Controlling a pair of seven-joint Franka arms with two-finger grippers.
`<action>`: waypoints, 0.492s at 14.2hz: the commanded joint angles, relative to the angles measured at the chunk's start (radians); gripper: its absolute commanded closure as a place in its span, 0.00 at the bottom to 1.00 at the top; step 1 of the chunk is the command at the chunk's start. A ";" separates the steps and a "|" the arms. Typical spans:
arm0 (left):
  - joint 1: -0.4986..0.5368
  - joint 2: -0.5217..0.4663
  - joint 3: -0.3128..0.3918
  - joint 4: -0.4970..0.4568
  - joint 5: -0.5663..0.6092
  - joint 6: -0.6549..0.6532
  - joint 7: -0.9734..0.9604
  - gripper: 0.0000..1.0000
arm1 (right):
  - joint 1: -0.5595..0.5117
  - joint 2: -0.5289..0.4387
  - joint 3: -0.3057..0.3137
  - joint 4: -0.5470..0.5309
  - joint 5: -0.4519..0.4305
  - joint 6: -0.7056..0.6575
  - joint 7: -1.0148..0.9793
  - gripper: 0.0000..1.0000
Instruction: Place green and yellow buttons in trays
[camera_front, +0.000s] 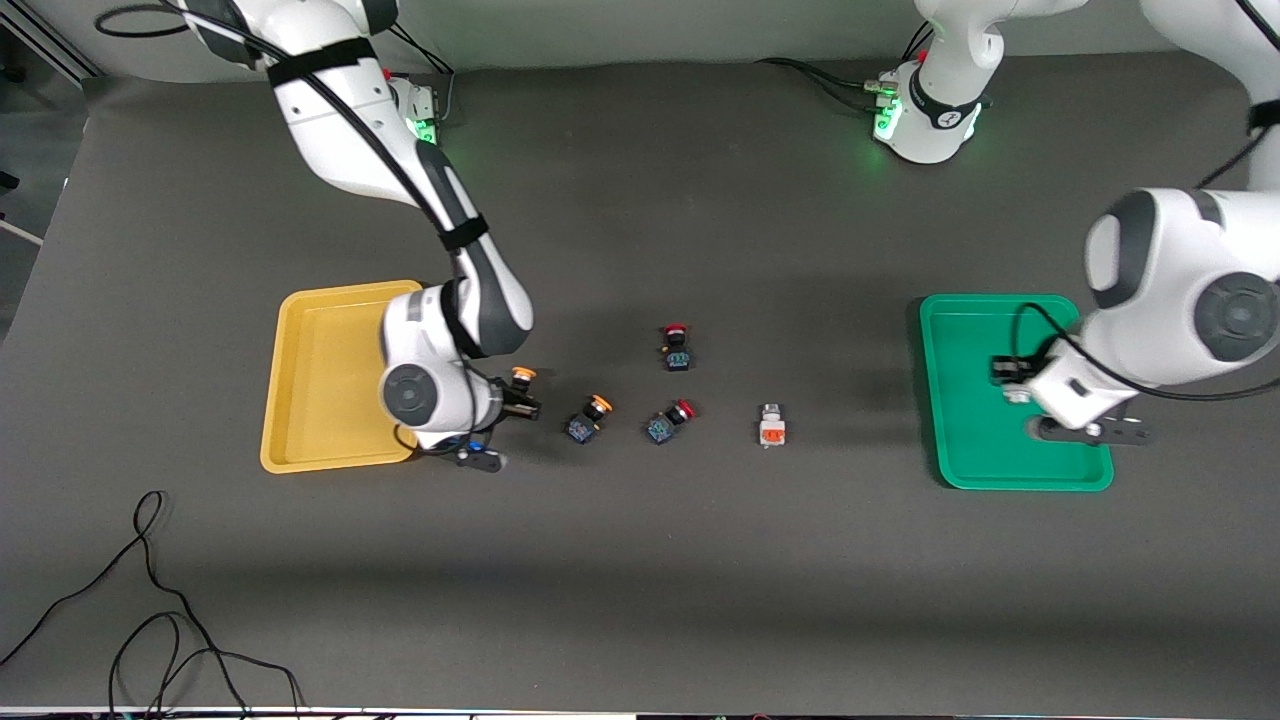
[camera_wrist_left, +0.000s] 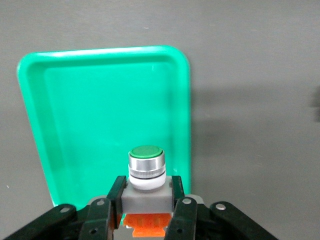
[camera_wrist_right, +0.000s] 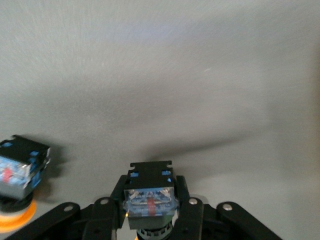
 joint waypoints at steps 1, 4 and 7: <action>0.007 0.068 -0.011 -0.120 0.061 0.214 0.009 0.81 | -0.026 -0.131 -0.073 0.024 0.012 -0.199 -0.078 1.00; 0.019 0.124 -0.011 -0.201 0.071 0.366 0.006 0.81 | -0.025 -0.248 -0.162 0.029 -0.001 -0.309 -0.137 1.00; 0.019 0.154 -0.004 -0.214 0.071 0.401 -0.001 0.55 | -0.025 -0.343 -0.318 0.043 -0.007 -0.425 -0.273 1.00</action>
